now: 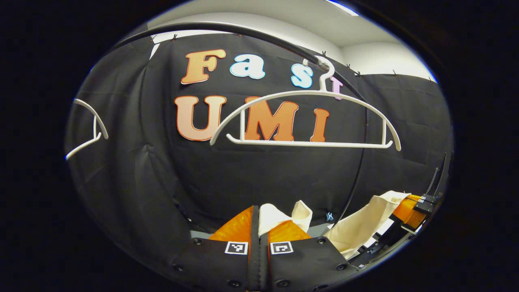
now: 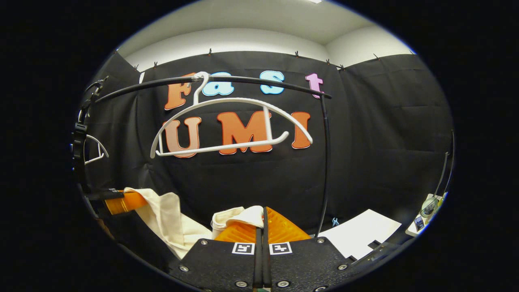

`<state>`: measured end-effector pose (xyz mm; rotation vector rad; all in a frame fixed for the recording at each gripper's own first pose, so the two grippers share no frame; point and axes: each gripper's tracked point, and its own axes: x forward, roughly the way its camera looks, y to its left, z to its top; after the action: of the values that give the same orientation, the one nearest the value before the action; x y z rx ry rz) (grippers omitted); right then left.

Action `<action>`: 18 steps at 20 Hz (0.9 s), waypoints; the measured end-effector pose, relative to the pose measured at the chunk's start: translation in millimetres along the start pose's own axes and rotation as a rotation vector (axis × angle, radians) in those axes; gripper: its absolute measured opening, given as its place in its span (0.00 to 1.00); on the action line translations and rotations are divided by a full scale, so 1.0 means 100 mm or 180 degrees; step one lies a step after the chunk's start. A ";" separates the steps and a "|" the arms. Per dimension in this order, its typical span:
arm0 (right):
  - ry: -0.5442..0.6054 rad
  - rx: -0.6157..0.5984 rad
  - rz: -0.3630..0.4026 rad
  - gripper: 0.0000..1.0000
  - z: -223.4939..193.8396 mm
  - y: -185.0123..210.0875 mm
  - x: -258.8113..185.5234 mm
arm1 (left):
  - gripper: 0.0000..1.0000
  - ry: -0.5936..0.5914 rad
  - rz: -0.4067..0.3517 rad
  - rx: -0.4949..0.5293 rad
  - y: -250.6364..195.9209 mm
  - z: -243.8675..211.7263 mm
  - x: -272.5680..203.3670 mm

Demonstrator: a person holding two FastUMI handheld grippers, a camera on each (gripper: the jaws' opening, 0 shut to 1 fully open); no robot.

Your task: Grasp the clothes on the hanger with both hands and then place them into the laundry hamper below.

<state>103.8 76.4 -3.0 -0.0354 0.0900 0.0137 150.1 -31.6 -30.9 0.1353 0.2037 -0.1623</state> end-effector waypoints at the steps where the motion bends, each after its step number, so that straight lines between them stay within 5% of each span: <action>1: 0.0008 0.0007 0.0026 0.00 -0.01 0.07 0.00 | 0.06 0.0029 -0.0014 -0.0036 -0.04 -0.02 0.02; 9: 0.0067 -0.0004 0.0174 0.00 -0.06 0.43 0.21 | 0.06 0.0186 -0.0064 -0.0305 -0.12 -0.18 0.19; 18: 0.0471 -0.0057 0.0162 0.00 -0.76 0.36 0.55 | 0.06 0.0758 -0.0040 -0.0429 -0.11 -0.99 0.50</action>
<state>151.4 110.5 -85.0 -0.0521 0.2387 0.0628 177.5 -35.0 -138.7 0.0186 0.4518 -0.1443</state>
